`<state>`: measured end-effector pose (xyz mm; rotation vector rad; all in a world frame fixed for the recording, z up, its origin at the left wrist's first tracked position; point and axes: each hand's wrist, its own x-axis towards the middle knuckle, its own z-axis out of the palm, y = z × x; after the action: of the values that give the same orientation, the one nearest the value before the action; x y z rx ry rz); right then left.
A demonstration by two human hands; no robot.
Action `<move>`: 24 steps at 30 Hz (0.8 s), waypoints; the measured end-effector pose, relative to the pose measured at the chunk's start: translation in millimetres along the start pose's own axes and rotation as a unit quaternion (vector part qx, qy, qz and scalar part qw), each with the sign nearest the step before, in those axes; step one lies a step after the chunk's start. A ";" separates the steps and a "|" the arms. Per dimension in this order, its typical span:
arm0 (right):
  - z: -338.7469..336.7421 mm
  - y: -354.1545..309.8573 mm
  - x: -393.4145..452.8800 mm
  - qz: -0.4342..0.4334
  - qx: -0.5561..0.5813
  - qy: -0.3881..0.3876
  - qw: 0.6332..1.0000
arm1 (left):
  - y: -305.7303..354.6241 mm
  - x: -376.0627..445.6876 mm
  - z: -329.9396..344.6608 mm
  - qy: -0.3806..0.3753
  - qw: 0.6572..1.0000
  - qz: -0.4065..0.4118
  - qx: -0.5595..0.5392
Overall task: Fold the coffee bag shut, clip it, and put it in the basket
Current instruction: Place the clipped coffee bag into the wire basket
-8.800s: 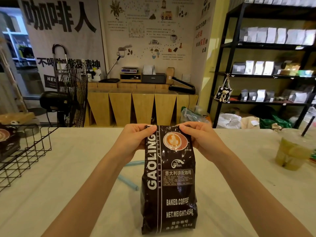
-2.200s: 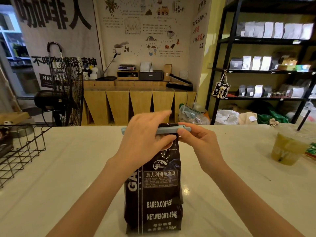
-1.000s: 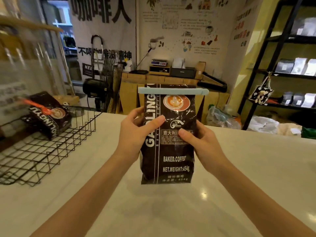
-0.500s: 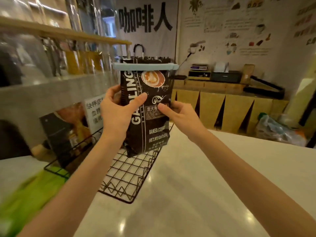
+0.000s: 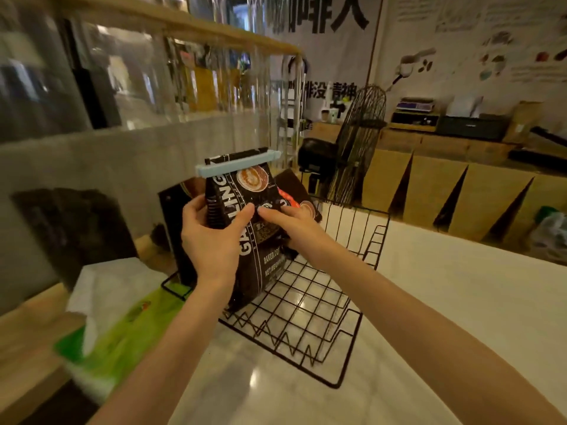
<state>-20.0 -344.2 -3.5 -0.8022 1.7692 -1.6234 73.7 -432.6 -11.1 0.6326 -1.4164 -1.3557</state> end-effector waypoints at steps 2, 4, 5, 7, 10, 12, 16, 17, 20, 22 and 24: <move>5.8 3.5 4.4 0.009 -0.024 -0.005 1.000 | -6.1 0.5 -5.1 0.007 1.000 -0.011 0.001; 9.7 4.7 8.0 0.018 -0.039 -0.004 0.999 | -9.6 0.6 -8.5 0.012 1.000 -0.023 -0.001; 11.0 5.4 9.4 0.023 -0.044 -0.009 0.999 | -10.8 0.9 -9.5 0.013 0.999 -0.030 -0.002; 13.9 7.2 11.7 0.041 -0.044 -0.020 0.998 | -13.7 2.2 -11.3 0.015 0.999 -0.052 -0.005; 19.3 11.0 13.4 0.051 -0.047 -0.033 0.997 | -16.3 4.1 -14.7 0.023 0.996 -0.082 -0.007; 21.2 11.5 12.8 0.050 -0.055 -0.037 0.997 | -16.6 4.4 -16.4 0.020 0.996 -0.090 0.000; 22.0 9.3 8.5 0.057 -0.066 -0.040 0.995 | -16.3 2.0 -16.4 0.010 0.996 -0.085 0.006; 21.9 9.5 7.3 0.059 -0.070 -0.040 0.995 | -16.5 1.1 -16.4 0.007 0.997 -0.082 0.009; 22.1 7.9 3.9 0.055 -0.080 -0.038 0.995 | -17.0 -1.6 -17.3 -0.005 0.997 -0.070 0.021; 22.1 6.9 1.8 0.051 -0.090 -0.035 0.994 | -16.7 -3.5 -18.1 -0.006 0.998 -0.051 0.036; 22.5 7.0 1.0 0.053 -0.099 -0.030 0.993 | -15.7 -4.8 -19.3 -0.003 0.998 -0.029 0.057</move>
<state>-3.6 -358.8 -12.1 -0.8225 1.9157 -1.3571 88.5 -439.5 -30.4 0.7506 -1.4985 -1.3295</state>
